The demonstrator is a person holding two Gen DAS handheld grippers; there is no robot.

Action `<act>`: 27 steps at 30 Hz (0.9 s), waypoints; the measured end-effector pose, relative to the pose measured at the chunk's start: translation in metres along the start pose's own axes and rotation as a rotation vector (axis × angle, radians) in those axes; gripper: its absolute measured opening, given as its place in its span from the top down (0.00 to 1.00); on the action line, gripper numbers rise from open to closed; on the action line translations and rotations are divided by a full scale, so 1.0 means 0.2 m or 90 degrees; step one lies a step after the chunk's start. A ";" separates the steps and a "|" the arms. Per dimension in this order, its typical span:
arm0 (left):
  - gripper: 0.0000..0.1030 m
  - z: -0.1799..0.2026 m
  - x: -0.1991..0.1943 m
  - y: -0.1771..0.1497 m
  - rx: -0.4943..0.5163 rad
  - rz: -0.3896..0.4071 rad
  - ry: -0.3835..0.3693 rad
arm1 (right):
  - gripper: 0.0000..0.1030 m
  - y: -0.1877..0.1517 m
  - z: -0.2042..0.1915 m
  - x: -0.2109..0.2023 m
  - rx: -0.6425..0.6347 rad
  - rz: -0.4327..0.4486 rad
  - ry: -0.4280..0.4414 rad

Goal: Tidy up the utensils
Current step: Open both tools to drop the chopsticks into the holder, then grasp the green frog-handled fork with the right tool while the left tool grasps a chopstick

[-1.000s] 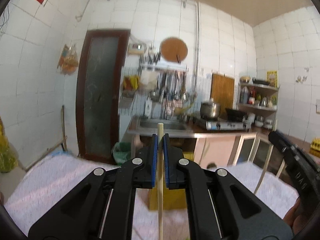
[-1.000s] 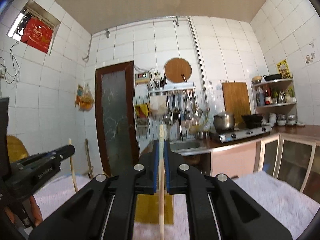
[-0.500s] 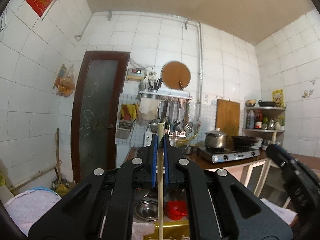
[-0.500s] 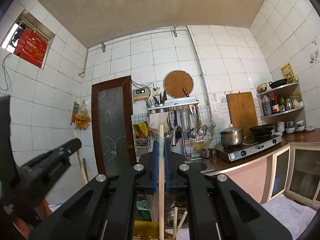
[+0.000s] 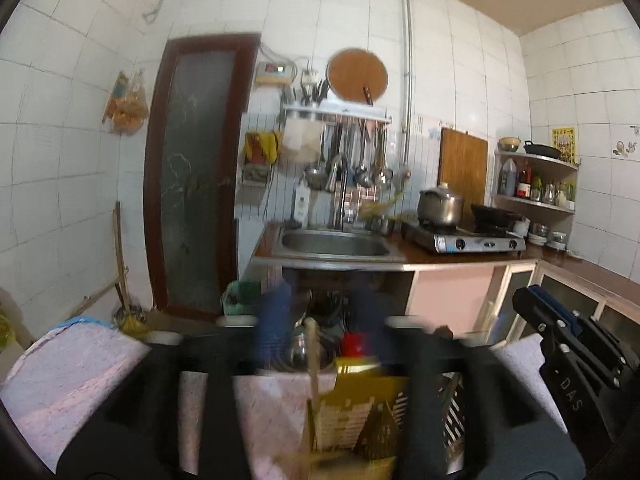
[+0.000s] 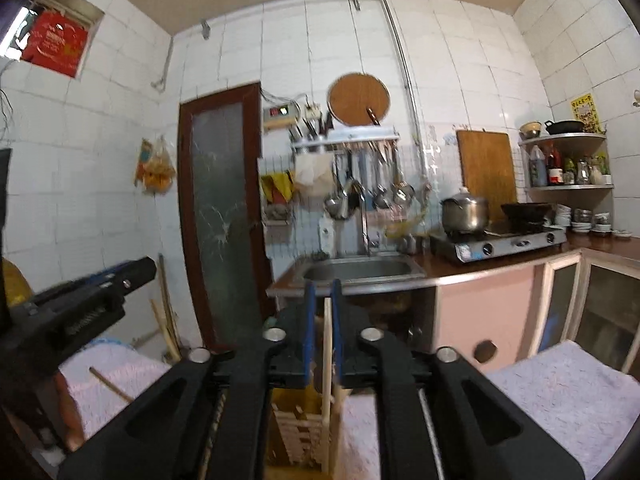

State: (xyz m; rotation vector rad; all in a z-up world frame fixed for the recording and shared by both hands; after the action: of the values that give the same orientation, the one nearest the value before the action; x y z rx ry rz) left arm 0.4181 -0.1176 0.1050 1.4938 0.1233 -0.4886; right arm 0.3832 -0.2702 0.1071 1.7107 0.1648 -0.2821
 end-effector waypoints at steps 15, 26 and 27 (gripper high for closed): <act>0.05 -0.37 -0.43 -0.71 -0.050 -0.211 0.072 | 0.31 -0.78 0.05 -0.36 0.029 -0.292 -0.053; 0.05 -0.37 -0.27 -1.18 0.015 -0.322 0.119 | 0.32 -1.23 -0.09 -0.27 0.000 -0.426 -0.067; 0.05 -0.38 -0.26 -1.20 0.017 -0.332 0.119 | 0.32 -1.24 -0.10 -0.27 0.000 -0.434 -0.062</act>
State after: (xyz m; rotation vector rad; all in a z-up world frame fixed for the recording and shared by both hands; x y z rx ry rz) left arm 0.2956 -0.0327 -0.1044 1.5296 0.6672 -0.7661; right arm 0.2675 -0.2078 -0.1112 1.5895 0.6777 -0.8640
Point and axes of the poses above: each gripper's, at about its wrist camera, not at the fingertips, and x roughly the way its jaws point, z to its right, y to its top, the point moved 10 cm from there along x, roughly the way its jaws point, and after that the axes turned 12 degrees about -z, right-handed, at the moved point
